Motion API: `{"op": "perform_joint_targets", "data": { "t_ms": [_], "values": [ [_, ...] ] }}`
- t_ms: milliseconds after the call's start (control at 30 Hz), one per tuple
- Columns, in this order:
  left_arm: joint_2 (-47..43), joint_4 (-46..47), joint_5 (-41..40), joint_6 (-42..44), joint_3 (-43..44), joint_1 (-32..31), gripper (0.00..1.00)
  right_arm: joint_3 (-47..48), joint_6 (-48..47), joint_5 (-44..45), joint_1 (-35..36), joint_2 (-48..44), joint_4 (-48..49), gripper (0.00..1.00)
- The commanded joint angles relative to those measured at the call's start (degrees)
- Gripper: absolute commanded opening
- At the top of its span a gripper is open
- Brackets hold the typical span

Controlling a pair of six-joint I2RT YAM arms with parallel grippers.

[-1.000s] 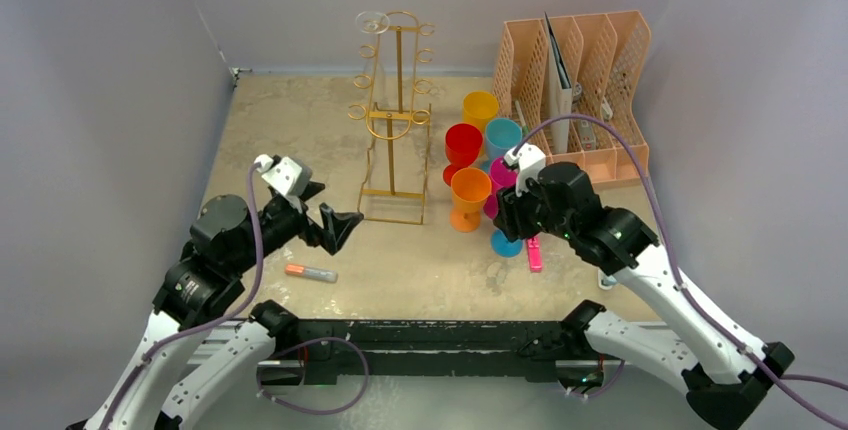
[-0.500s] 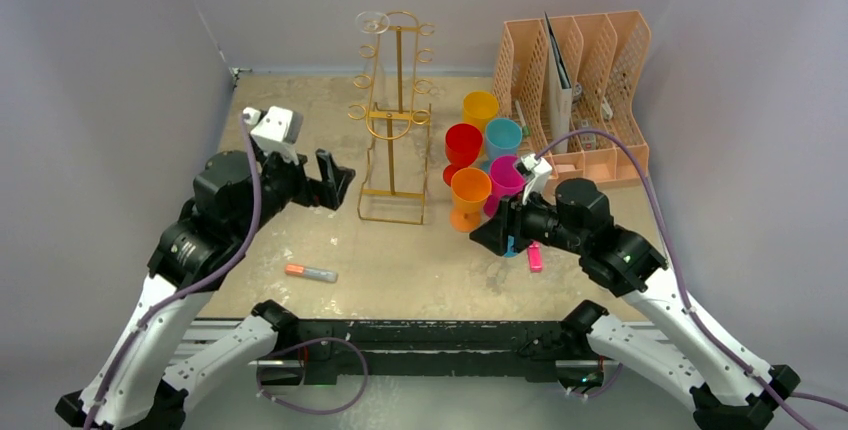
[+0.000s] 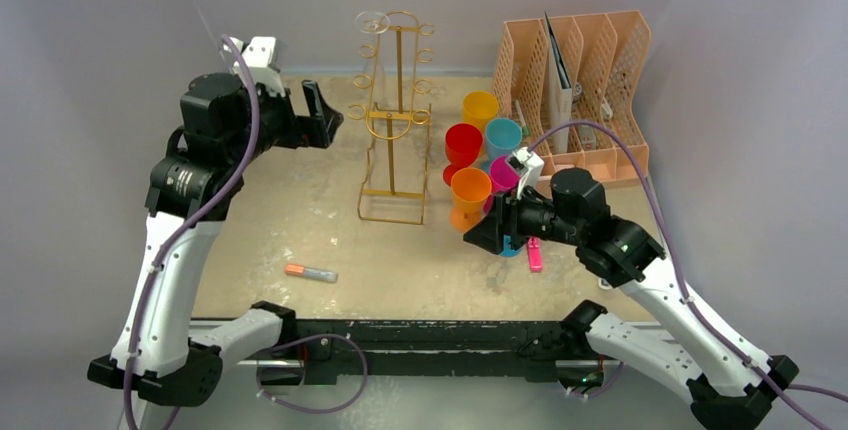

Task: Take the wine glass off the wine glass rack
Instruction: Pick up the wine glass from the wine rack.

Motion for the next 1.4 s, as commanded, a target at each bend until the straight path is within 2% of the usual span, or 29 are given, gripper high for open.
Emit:
{"op": "perform_joint_targets", "data": {
  "t_ms": [0,100,167,333,467,700,833,1033,1233,1367],
  "values": [
    [4.97,-0.88,7.50,0.96,6.08,2.95,1.00,4.80,-1.65,-2.97,0.19,0.20,-4.74,0.61],
    [11.97,-2.96,14.80,-3.27,14.45,9.05,1.00,5.14,-2.47,-1.31,0.19,-0.76,-6.05,0.61],
    [15.71,-0.39,20.80,-6.16,17.53,11.82,1.00,5.65,-2.80,-0.33,0.19,-1.21,-6.86,0.62],
    [22.42,6.37,25.65,-10.07,20.90,15.11,1.00,8.15,-4.18,0.69,0.19,-1.24,-11.81,0.63],
    [29.65,8.08,30.00,-12.14,26.81,16.01,0.97,9.07,-4.91,1.65,0.19,-1.50,-13.23,0.64],
    [40.11,14.37,32.27,-16.42,33.56,16.06,0.86,9.69,-4.76,1.92,0.19,-1.08,-12.97,0.65],
    [47.53,18.17,35.38,-19.86,37.33,16.13,0.74,10.43,-4.76,1.94,0.19,-0.22,-13.13,0.65],
    [52.99,24.48,35.68,-24.23,38.94,16.02,0.72,11.29,-4.87,1.75,0.21,0.60,-12.87,0.65],
    [60.17,25.08,37.22,-27.77,46.48,16.05,0.69,11.34,-4.89,1.76,0.19,0.80,-12.19,0.65],
    [62.14,26.42,37.67,-29.41,46.95,16.05,0.66,11.27,-4.92,2.11,0.20,0.85,-12.37,0.64]
  ]
}}
